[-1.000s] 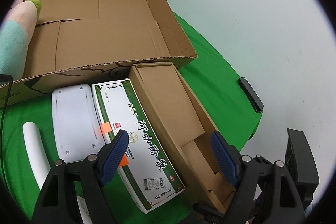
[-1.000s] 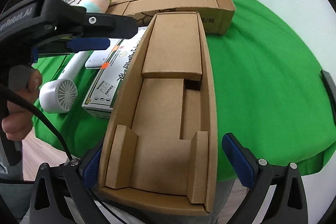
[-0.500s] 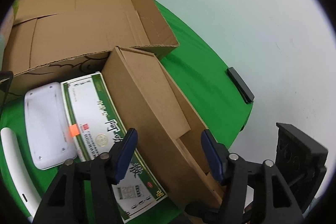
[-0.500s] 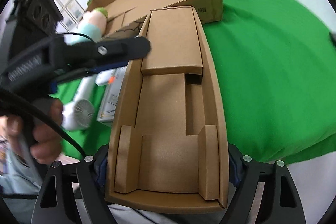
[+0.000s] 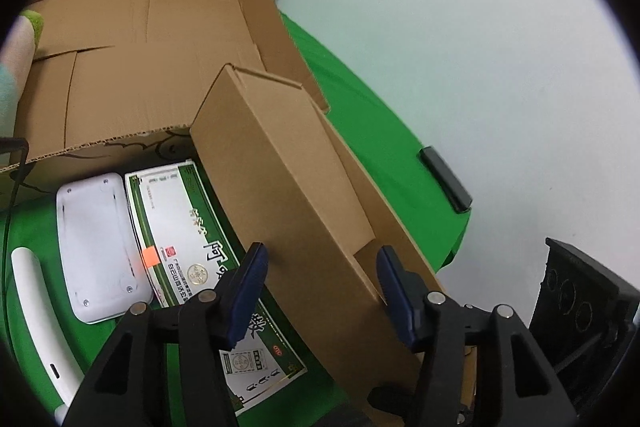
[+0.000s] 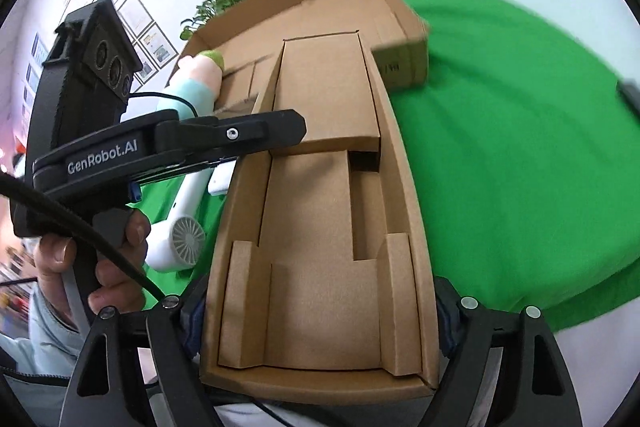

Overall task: Organize objects
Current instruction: 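Grasp the long brown cardboard tray with the right gripper and lift it, then carry the cardboard tray over the box beside the plush pig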

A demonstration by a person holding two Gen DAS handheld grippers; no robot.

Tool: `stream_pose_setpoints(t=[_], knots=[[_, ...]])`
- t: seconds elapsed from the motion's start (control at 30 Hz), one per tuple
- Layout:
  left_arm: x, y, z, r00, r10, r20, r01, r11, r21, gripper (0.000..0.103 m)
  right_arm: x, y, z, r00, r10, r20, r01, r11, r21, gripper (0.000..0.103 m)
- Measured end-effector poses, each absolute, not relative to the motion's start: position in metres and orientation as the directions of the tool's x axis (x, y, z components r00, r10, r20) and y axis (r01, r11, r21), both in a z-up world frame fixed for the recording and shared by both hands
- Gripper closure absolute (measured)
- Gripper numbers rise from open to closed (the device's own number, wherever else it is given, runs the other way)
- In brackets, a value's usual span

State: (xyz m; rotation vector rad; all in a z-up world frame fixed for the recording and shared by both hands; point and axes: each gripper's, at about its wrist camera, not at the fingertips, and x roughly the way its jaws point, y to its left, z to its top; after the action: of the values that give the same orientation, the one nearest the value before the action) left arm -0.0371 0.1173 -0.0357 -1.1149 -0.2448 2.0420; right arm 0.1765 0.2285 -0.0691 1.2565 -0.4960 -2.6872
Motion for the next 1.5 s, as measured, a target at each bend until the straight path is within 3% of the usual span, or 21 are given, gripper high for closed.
stream_pose_setpoints(t=[0.3,0.43,0.63,0.83,1.27,1.5], knots=[[-0.031,0.081,0.009,-0.448,0.698,-0.559,-0.55,-0.707,-0.443,0.054,0.166,0.196,-0.027,-0.75,-0.152,-0.643,0.031,-0.98,0.196,0.023],[-0.04,0.077,0.008,-0.462,0.644,-0.61,-0.512,-0.755,-0.41,0.054,0.153,0.174,-0.019,-0.773,-0.125,-0.622,0.042,-0.988,0.145,0.024],[-0.043,0.058,0.007,-0.519,0.591,-0.617,-0.459,-0.802,-0.382,0.07,0.127,0.129,-0.021,-0.799,-0.011,-0.601,0.047,-0.998,-0.045,0.024],[-0.029,0.03,0.035,-0.599,0.547,-0.585,-0.436,-0.835,-0.335,0.075,0.106,0.097,-0.015,-0.841,0.034,-0.54,0.046,-0.99,-0.134,0.023],[-0.079,0.016,0.144,-0.729,0.437,-0.527,-0.429,-0.891,-0.146,0.076,0.016,0.06,0.044,-0.918,-0.061,-0.393,0.089,-0.995,-0.053,0.024],[-0.136,0.007,0.162,-0.737,0.386,-0.555,-0.4,-0.911,-0.102,0.076,-0.048,0.049,0.06,-0.909,-0.112,-0.401,0.122,-0.993,0.001,0.024]])
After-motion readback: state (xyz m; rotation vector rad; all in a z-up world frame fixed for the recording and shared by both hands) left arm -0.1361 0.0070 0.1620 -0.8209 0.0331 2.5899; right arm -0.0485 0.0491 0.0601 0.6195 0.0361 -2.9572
